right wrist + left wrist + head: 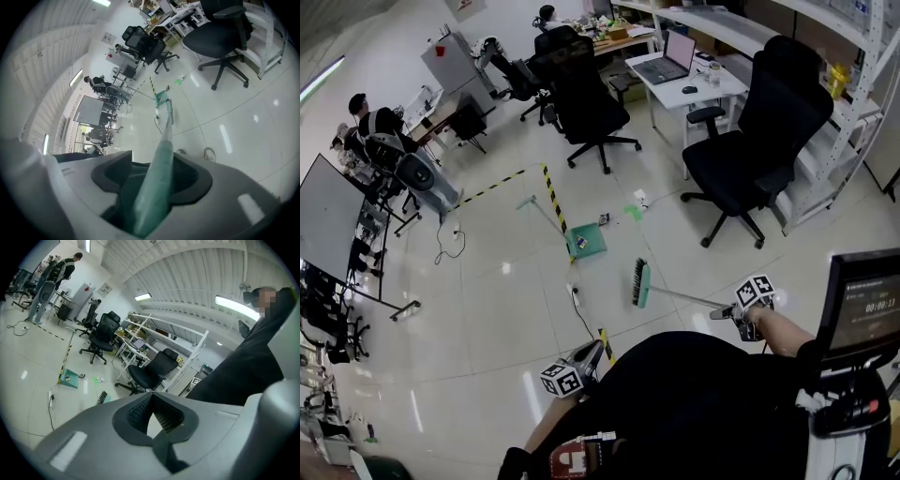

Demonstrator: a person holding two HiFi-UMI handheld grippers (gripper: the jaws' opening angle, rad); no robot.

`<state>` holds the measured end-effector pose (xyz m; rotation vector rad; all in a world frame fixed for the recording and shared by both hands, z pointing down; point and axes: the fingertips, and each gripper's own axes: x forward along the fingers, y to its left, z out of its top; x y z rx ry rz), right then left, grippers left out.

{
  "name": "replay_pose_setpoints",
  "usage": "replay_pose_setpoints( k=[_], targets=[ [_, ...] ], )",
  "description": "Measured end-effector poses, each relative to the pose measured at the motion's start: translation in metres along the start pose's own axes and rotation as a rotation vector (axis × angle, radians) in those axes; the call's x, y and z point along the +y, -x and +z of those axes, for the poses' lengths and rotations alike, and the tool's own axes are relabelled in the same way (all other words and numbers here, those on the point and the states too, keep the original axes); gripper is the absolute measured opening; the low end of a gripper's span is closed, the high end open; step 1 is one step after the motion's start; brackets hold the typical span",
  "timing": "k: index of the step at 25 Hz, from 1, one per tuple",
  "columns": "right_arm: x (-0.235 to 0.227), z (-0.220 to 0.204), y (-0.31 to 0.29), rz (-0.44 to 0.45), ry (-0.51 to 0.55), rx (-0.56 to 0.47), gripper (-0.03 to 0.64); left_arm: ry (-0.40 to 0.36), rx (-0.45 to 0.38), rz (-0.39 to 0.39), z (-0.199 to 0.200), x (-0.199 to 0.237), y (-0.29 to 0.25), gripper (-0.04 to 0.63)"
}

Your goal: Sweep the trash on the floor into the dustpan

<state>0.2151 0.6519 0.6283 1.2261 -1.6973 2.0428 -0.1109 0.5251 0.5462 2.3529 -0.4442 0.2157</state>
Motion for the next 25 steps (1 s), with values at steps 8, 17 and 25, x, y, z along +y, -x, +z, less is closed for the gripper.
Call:
replay_pose_setpoints(
  k=[8, 17, 25],
  targets=[
    [0.02, -0.014, -0.004, -0.063, 0.049, 0.028, 0.247, 0.012, -0.059, -0.008, 0.013, 0.012, 0.024, -0.002],
    [0.012, -0.016, 0.003, -0.074, 0.054, 0.044, 0.247, 0.026, -0.041, -0.006, 0.0, 0.003, 0.022, -0.002],
    [0.011, -0.014, 0.008, -0.073, 0.065, 0.051, 0.247, 0.027, -0.05, 0.006, 0.001, -0.002, 0.022, -0.002]
  ],
)
